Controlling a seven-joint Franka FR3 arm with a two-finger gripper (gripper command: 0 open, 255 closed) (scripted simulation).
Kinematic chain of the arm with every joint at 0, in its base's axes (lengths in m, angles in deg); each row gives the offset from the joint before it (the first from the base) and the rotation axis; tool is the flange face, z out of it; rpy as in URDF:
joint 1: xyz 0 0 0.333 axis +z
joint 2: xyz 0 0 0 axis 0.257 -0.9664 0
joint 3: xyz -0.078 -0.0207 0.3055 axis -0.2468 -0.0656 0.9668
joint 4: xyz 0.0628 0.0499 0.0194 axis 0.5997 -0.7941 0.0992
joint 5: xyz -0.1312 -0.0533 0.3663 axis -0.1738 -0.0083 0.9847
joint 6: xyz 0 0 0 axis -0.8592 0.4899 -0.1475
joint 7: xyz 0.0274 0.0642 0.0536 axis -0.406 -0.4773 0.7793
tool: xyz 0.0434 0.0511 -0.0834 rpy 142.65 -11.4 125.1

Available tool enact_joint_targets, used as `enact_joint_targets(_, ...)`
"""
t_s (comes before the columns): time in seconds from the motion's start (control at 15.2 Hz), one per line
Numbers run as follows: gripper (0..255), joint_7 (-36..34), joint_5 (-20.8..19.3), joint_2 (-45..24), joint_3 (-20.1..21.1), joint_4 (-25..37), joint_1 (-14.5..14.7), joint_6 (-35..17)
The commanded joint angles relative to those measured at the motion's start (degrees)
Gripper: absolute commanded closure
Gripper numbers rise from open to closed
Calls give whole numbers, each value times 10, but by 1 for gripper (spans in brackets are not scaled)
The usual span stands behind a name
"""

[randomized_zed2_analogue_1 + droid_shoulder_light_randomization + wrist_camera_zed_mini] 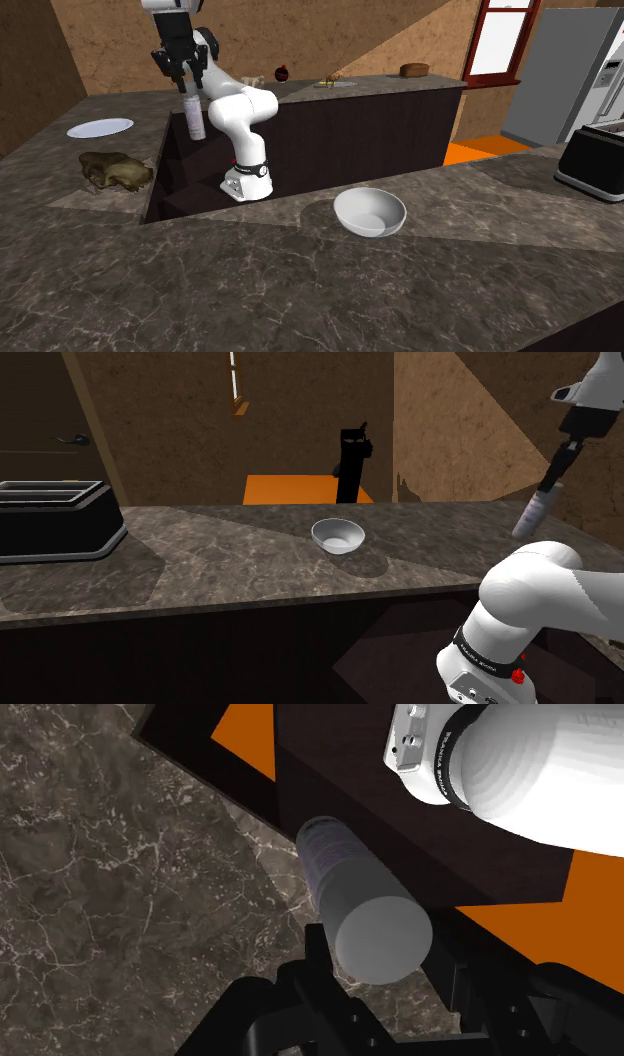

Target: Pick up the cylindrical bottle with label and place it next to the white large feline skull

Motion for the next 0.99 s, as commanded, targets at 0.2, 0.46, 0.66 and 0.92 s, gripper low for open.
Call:
enact_joint_targets(0.2, 255, 71, -70, 21, -52, 41, -7, 38)
enact_joint_targets(0.46, 255, 127, -124, 27, -91, 85, -5, 61)
enact_joint_targets(0.66, 255, 172, -164, 26, -120, 124, 0, 75)
enact_joint_targets(0.92, 255, 232, -217, 20, -156, 182, 13, 89)
